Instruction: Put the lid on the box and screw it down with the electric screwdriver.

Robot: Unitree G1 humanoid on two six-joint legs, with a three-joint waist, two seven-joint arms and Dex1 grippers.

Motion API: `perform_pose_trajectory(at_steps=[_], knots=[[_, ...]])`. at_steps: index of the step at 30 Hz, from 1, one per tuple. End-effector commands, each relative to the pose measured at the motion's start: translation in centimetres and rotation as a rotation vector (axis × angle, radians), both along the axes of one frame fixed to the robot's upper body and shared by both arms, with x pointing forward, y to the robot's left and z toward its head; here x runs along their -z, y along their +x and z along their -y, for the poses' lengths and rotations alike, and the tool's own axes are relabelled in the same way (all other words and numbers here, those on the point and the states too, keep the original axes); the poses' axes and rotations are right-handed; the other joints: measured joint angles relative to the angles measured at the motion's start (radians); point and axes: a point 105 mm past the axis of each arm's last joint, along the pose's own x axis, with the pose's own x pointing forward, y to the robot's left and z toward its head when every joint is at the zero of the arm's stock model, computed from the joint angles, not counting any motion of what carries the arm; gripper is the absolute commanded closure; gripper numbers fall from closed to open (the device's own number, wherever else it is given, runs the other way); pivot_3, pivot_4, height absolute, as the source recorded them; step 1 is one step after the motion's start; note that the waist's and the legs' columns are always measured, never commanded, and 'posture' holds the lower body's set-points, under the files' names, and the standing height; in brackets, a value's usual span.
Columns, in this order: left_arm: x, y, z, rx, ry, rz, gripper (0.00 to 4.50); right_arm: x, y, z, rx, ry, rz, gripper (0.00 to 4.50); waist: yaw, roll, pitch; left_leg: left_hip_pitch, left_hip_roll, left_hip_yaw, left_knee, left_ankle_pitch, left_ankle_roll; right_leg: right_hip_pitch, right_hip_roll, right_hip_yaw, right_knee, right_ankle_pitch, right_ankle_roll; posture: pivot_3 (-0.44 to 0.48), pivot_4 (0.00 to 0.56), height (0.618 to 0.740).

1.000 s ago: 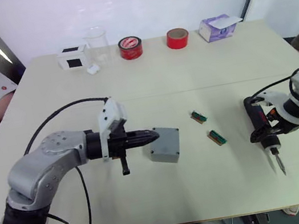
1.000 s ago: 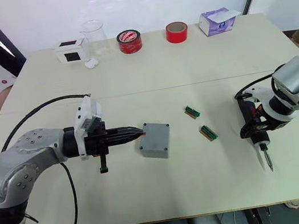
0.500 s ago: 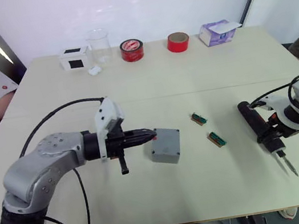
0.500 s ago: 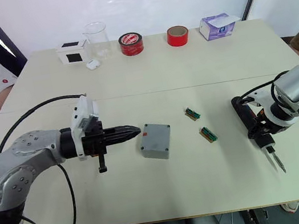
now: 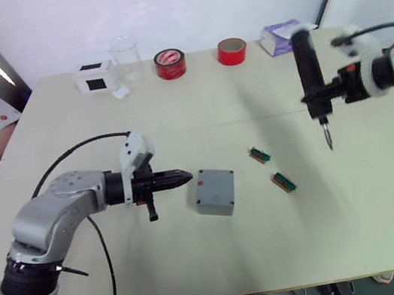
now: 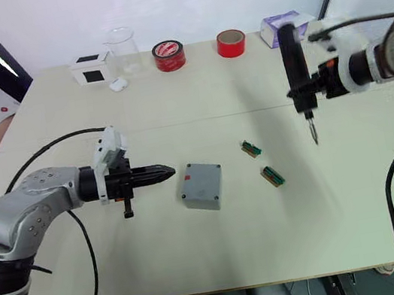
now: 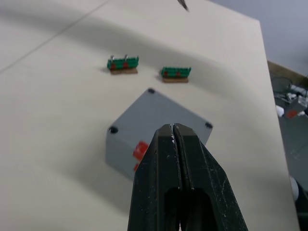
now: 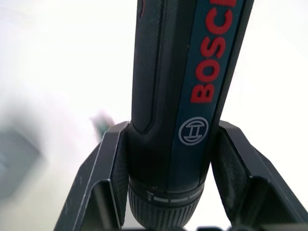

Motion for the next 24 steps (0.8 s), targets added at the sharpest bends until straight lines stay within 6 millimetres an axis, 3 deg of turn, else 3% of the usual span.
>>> perform_pose_trajectory(at_steps=[1,5,9,16,24], knots=[[-0.1,0.5,1.0,0.057,0.028,0.056,4.50,-4.5,-3.2,-3.0,-0.132,0.122,0.370,2.64,0.001,0.001,0.000,-0.001,0.000,0.000,0.001,0.000,0.000,0.000,0.000,0.000,0.000,0.000,0.000,0.000,0.150,0.740],[0.2,1.1,2.1,0.089,0.046,0.071,4.50,-4.9,-5.1,-6.0,-0.197,0.347,0.457,2.64,0.007,0.001,0.000,-0.008,-0.001,0.000,0.005,0.000,0.000,-0.006,-0.002,0.000,0.002,0.001,0.001,0.000,0.150,0.740],[0.9,0.9,3.6,0.149,0.059,0.078,4.50,-2.4,-7.1,-9.3,-0.249,0.328,0.523,2.64,0.013,0.000,0.000,-0.009,-0.001,0.000,0.005,0.000,0.000,-0.007,-0.002,0.000,0.002,0.002,0.002,0.000,0.150,0.740],[2.9,1.2,4.6,0.171,0.142,0.119,4.50,0.2,-8.2,-11.4,-0.261,0.276,0.545,2.64,0.010,0.001,0.000,-0.009,-0.002,0.000,0.007,0.000,0.000,-0.006,-0.002,0.000,0.003,0.002,0.002,0.000,0.150,0.740],[4.4,1.2,4.3,0.150,0.175,0.115,4.50,2.6,-7.6,-11.9,-0.219,0.183,0.561,2.64,0.005,0.001,0.000,-0.008,-0.001,0.000,0.007,0.000,0.000,-0.005,-0.001,0.000,0.003,0.002,0.002,0.000,0.150,0.740]])
